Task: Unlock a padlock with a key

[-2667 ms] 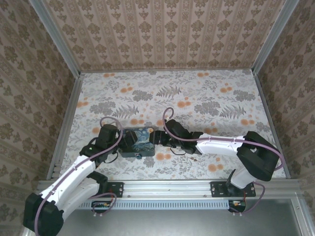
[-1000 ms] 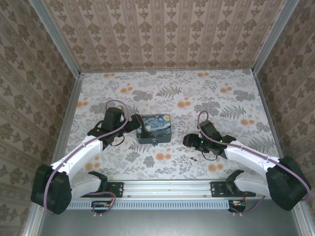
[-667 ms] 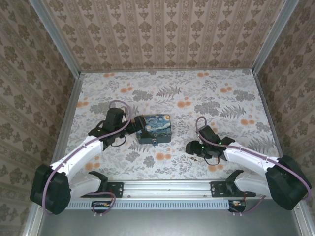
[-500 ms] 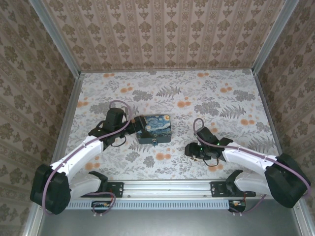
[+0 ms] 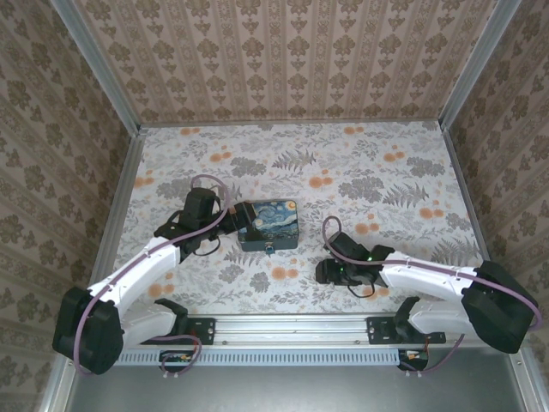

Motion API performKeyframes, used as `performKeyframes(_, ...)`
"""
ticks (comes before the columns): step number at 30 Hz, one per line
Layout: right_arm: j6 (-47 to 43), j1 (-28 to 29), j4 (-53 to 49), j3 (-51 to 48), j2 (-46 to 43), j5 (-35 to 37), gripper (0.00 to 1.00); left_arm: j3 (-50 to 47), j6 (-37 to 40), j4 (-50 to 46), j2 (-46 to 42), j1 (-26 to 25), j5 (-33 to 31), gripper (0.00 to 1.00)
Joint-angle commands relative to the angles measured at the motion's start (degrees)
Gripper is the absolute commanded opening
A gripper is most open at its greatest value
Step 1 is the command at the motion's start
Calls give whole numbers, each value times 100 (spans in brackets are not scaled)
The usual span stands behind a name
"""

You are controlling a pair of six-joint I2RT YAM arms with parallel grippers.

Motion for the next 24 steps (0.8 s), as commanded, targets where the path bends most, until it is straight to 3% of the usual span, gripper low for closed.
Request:
performKeyframes(1, 245, 163, -685, -144, -94, 104, 58, 12, 34, 76, 4, -21, 89, 100)
performKeyframes(10, 182, 328, -780, -105, 209, 386, 54, 38, 19, 114, 155, -12, 150, 100)
performKeyframes(24, 51, 386, -390, -61, 821, 517, 32, 195, 113, -177, 173, 14, 3, 100)
